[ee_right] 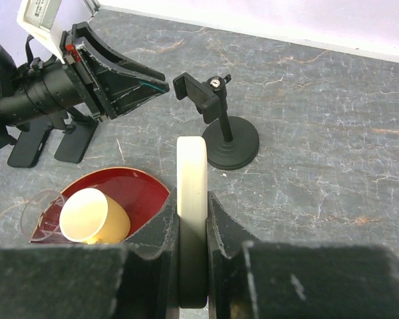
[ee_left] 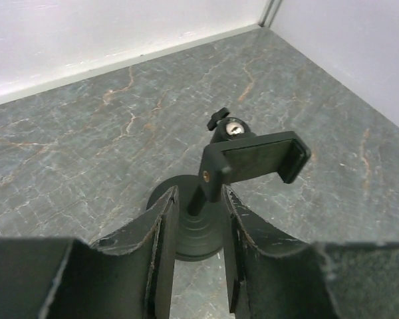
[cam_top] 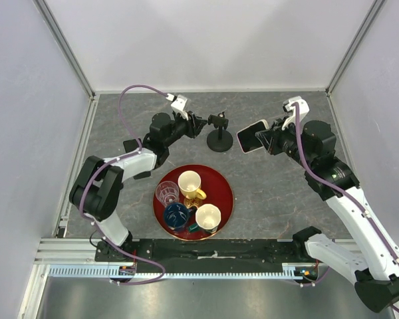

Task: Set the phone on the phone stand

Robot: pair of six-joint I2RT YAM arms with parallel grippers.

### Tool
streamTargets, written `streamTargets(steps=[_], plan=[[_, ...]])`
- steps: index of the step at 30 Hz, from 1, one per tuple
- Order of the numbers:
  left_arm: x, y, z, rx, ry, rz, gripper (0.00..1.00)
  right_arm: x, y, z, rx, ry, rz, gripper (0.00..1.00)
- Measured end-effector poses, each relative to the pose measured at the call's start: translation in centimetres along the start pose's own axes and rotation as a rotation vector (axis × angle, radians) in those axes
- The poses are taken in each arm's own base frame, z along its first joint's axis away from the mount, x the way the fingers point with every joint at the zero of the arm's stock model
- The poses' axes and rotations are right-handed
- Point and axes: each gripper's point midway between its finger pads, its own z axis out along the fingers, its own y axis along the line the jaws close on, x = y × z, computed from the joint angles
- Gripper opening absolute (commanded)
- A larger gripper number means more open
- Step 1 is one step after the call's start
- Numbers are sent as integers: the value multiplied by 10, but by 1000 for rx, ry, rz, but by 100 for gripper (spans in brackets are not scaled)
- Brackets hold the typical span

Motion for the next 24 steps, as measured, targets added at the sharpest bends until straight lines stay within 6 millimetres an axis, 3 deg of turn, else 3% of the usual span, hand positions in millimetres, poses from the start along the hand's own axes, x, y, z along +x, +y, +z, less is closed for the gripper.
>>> streamTargets(steps=[7,17,21,24], plan=[[10,7,8,-26,-10,30,44,2,3,0,-23,10,-26,0],[23,-12,20,0,12,83,43,-1,9,1,-62,0,-50,0],[18,-9,22,-21,-1,92,28,-2,9,1,-64,-8,-58,0],[13,-7,24,-33,-11,94,27,-2,9,2,-68,-9,-59,0]])
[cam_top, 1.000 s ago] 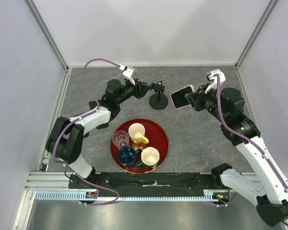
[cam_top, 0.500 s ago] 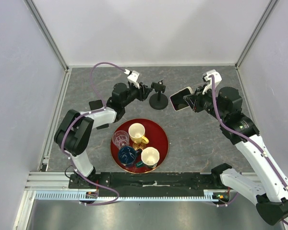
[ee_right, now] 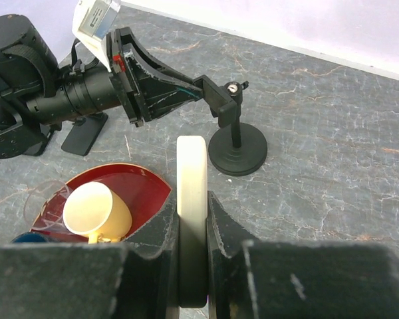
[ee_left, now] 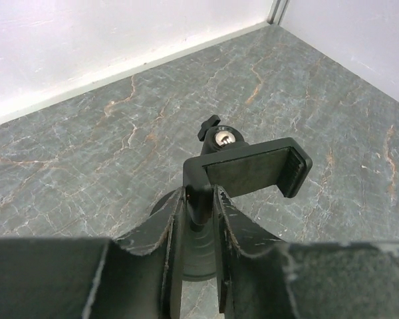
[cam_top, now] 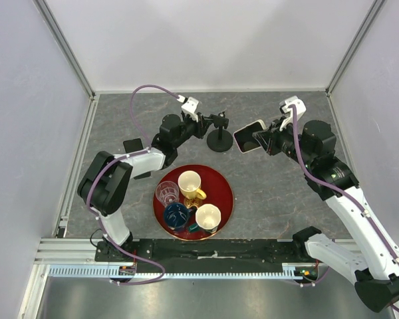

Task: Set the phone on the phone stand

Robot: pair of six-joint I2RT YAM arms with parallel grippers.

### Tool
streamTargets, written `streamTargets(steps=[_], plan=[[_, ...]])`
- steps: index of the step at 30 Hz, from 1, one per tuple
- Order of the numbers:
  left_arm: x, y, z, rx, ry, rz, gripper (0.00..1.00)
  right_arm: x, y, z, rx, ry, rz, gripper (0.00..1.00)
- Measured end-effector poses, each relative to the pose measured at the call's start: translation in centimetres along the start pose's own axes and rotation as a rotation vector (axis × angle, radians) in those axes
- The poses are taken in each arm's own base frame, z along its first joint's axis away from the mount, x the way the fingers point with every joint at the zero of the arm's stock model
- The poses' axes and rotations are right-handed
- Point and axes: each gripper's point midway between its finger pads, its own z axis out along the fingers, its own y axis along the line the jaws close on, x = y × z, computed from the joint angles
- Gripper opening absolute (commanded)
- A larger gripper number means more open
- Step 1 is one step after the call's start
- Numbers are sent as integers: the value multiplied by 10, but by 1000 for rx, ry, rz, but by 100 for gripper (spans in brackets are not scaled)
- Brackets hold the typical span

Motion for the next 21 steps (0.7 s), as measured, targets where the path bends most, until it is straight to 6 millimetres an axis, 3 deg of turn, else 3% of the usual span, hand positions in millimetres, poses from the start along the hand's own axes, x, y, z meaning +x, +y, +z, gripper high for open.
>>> streamTargets(steps=[17,21], plan=[[-1,1,10,9,-2,2,32,11,5,8,-42,37,2,0],[-3,1,15,10,-3,4,10,13,5,10,-46,46,5,0]])
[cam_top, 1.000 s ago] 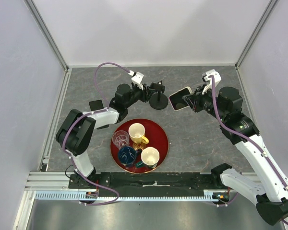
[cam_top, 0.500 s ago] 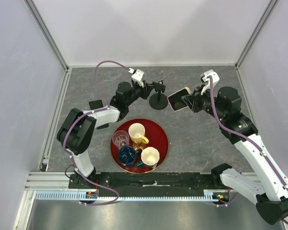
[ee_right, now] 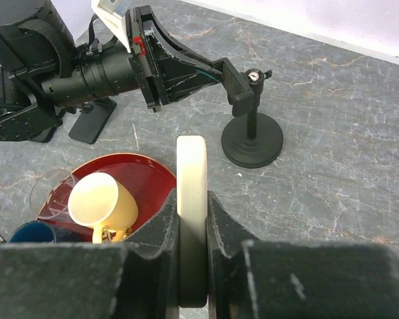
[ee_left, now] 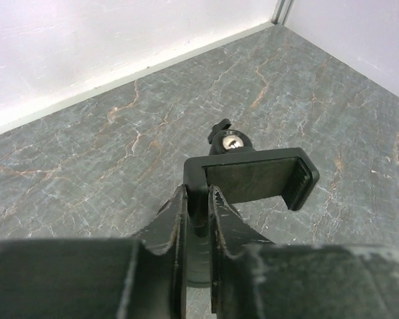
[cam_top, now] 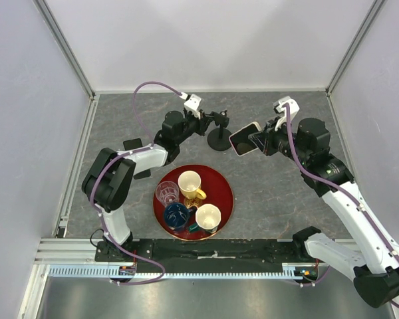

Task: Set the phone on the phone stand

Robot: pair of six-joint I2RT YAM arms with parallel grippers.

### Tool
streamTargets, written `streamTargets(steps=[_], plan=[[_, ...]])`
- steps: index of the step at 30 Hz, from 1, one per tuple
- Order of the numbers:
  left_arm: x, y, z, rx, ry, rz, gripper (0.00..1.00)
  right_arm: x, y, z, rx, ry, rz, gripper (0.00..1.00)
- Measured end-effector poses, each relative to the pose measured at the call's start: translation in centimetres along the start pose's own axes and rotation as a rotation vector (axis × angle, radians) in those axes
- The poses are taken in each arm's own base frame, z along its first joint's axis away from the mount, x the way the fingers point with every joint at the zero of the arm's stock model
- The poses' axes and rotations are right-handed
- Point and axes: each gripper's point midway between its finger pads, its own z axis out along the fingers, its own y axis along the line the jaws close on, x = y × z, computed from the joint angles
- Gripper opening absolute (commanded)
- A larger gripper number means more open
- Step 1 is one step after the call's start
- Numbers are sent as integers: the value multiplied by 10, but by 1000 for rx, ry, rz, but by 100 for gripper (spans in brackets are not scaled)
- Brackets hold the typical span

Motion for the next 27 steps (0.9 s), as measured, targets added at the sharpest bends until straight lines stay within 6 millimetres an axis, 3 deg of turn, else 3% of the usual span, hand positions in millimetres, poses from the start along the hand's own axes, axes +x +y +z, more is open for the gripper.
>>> streamTargets(steps=[2,7,12,21,27], plan=[[1,2,0,-6,5,11,3,1,1,1,-5,4,2,0],[2,1,0,15,12,39,2,10,-3,9,-2,46,5,0],[4,-16,-6,131,32,84,2,22,-2,20,-15,140,-31,0],[11,-59,-31,376,97,119,2,27,44,26,-193,231,-173,0],[15,-75,-39,484,104,137,2,41,61,48,-285,290,-320,0]])
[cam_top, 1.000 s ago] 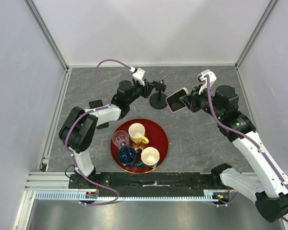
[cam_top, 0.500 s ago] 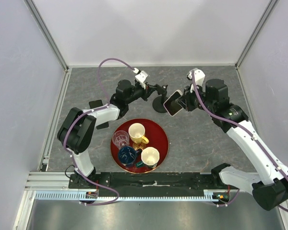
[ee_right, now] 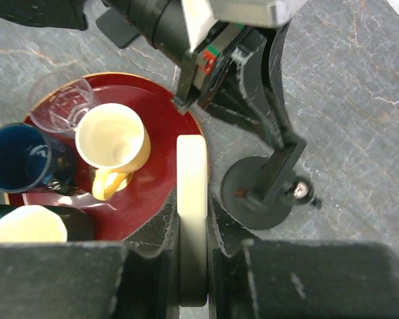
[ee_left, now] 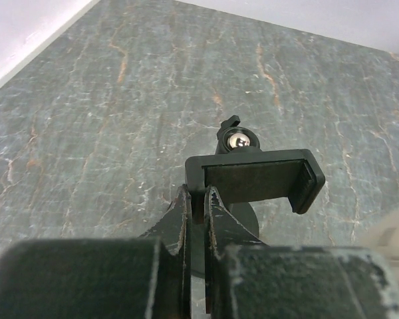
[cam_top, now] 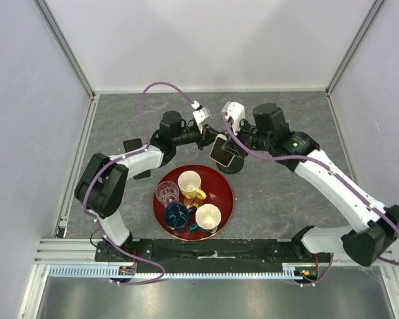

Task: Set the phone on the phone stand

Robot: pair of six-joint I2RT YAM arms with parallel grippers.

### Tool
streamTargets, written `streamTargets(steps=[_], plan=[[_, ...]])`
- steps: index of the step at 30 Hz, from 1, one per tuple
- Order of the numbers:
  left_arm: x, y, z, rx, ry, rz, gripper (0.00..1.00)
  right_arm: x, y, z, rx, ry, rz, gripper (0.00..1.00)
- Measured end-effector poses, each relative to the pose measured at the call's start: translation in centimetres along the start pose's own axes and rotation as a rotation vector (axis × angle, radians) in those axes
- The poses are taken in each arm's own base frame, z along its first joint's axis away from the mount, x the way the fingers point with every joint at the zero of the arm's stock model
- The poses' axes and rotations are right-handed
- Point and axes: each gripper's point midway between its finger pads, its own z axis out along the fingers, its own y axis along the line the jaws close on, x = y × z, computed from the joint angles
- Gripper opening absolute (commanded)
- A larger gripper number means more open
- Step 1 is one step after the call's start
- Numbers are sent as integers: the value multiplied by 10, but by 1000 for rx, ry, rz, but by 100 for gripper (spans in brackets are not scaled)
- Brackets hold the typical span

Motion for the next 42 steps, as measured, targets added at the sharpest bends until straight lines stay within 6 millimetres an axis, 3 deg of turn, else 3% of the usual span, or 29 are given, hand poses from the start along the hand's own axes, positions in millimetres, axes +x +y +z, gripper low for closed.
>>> streamTargets(steps=[6,9,15,18,25,42], plan=[[1,-12,0,71,0,15,2,-3,-15,36,-48,69,-98,0],[2,-10,-3,78,2,21,2,-3,-19,45,-79,102,-131,0],[1,-13,-3,95,1,28,2,0,-31,39,-163,92,-103,0],[0,-14,-3,106,1,30,2,1,-28,36,-227,73,-106,0],[1,-21,-2,144,6,20,2,6,-14,52,-281,87,-173,0],[2,-23,-2,165,13,13,2,10,-18,58,-287,108,-269,0]])
